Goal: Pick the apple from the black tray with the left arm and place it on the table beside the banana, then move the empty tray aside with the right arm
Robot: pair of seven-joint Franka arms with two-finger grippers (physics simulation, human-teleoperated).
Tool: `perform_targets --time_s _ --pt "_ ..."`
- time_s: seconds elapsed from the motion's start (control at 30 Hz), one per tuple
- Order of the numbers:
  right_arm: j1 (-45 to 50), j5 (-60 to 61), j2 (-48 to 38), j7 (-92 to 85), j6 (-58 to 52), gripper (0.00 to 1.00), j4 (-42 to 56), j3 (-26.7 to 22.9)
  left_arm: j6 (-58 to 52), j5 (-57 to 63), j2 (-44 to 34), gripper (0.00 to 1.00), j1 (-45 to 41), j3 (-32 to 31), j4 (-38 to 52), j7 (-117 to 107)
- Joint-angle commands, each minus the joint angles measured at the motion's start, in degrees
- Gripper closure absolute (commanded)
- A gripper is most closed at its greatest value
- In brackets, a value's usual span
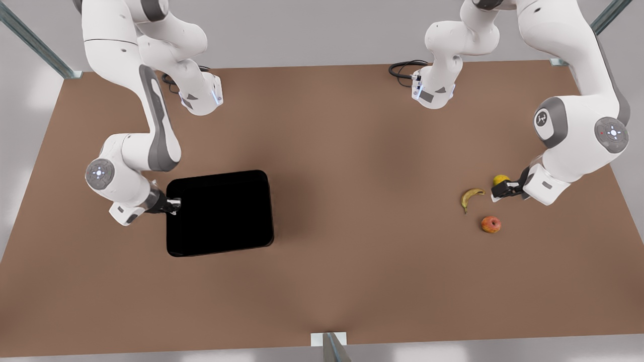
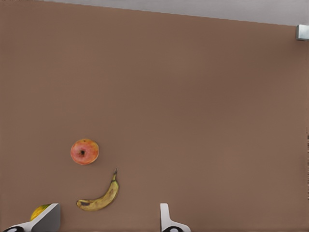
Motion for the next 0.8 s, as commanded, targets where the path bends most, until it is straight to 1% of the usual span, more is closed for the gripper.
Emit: perform_targets --time_s 0.0,0.17,0.2,0.33,0.53,0.57,0.63,0.7,0.73,0.77 --pt "-0.03 -1.3 0.12 -20.75 -2.43 0.96 0.41 -1.83 0.0 -0.07 0.47 0.0 -0.08 -0.08 1.16 -0.25" --pt "-0.12 -1.13 0.12 -29.45 -3.84 0.98 1.73 -7.46 0.09 0.1 1.09 0.0 -0.17 -0.08 1.7 -0.25" --pt "-0.03 -1.04 0.82 -29.54 -3.84 0.98 1.82 -7.9 0.09 0.1 1.09 0.0 -0.26 -0.08 1.7 -0.33" --pt "-0.82 -0.69 2.58 -29.63 -3.84 0.98 2.26 -8.07 0.09 0.1 1.18 0.0 -0.26 -0.08 1.7 -0.33" --pt "-1.61 -0.25 11.63 -28.66 -3.57 0.97 7.44 -8.43 0.09 0.1 1.18 0.0 -0.26 -0.08 1.7 -0.33" --pt "-1.7 2.39 12.95 -29.54 -3.4 0.97 8.05 -8.86 0.09 0.19 1.18 0.0 -0.26 -0.08 1.7 -0.33" --pt "-1.79 2.39 13.66 -29.54 -3.4 0.92 8.67 -8.95 0.09 0.19 1.18 0.0 -0.26 -0.08 1.7 -0.33" --pt "-1.79 2.21 13.66 -29.63 -3.57 0.53 9.37 -8.86 0.09 0.19 1.18 0.0 -0.26 -0.08 1.7 -0.33" --pt "-1.79 2.39 13.57 -29.01 -3.66 0.13 9.55 -8.87 0.09 0.19 1.18 0.0 -0.26 -0.08 1.7 -0.33" --pt "-1.7 2.48 13.39 -28.49 -3.75 0.0 9.64 -8.95 0.09 0.19 1.18 0.0 -0.26 -0.08 1.7 -0.33"
